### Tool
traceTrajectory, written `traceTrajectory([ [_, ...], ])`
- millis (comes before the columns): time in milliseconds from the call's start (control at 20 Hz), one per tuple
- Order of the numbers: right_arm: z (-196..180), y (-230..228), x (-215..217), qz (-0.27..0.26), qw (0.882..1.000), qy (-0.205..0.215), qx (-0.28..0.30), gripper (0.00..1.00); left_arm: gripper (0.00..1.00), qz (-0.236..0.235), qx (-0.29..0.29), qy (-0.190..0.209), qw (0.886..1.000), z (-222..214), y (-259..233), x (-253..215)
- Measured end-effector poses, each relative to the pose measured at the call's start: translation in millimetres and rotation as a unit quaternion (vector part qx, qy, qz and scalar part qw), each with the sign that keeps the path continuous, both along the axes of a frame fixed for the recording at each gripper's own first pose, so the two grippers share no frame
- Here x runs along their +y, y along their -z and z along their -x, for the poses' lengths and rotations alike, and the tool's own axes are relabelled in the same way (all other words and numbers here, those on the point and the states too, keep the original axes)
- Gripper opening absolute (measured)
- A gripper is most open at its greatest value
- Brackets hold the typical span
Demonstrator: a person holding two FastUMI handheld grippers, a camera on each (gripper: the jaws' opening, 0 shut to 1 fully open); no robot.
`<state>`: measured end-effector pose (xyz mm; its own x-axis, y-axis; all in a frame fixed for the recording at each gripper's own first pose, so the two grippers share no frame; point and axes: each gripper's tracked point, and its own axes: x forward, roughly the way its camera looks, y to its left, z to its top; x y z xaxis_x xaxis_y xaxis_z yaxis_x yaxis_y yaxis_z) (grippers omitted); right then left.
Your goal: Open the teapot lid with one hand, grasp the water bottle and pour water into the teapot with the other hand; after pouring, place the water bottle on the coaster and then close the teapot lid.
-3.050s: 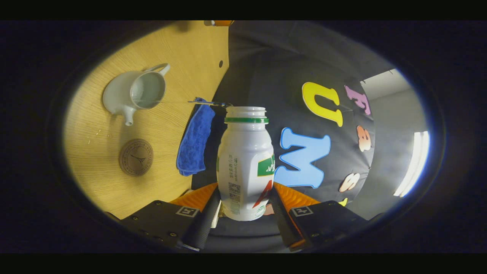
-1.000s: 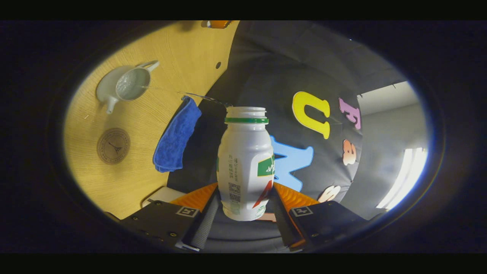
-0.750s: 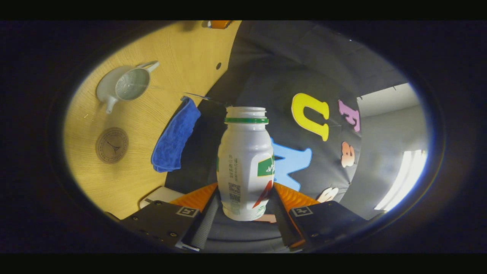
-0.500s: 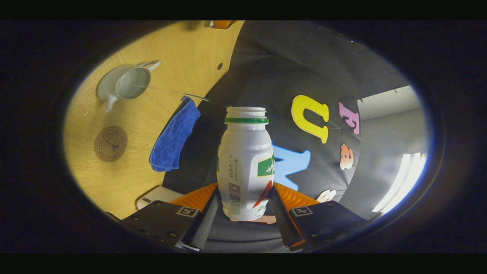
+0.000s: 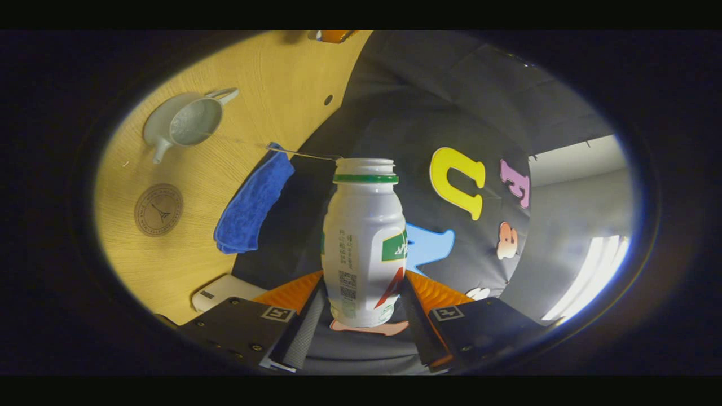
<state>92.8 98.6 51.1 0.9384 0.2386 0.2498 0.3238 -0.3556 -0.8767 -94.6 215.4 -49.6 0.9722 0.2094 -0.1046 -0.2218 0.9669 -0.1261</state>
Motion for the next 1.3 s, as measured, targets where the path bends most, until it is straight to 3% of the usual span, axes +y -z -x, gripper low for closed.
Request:
traceTrajectory([
  [350, -2.4, 3.1, 1.7, -0.019, 1.0, -0.011, 0.01, 0.73, 0.11, 0.004, -0.001, -0.001, 1.0, 0.0, 1.5, -0.6],
  [550, -2.5, 41.7, -1.8, -0.117, 0.99, -0.01, 0.081, 0.73, 0.07, 0.01, -0.002, 0.007, 1.0, -0.3, 2.9, -3.1],
  [750, -17.9, 93.8, -16.6, -0.221, 0.965, 0.008, 0.145, 0.73, 0.11, 0.007, -0.016, 0.018, 1.0, 1.5, -6.8, -5.1],
  [1050, -6.6, 138.3, -23.8, -0.432, 0.869, 0.011, 0.241, 0.73, 0.07, -0.004, -0.044, 0.047, 0.998, -3.7, -36.6, -36.1],
  [1150, -3.6, 145.0, -27.2, -0.498, 0.825, 0.01, 0.266, 0.73, 0.11, -0.001, -0.061, 0.065, 0.996, -10.4, -52.6, -51.5],
  [1300, 8.7, 148.5, -38.1, -0.596, 0.744, 0.007, 0.301, 0.73, 0.07, 0.0, -0.089, 0.098, 0.991, -23.3, -76.8, -81.3],
])
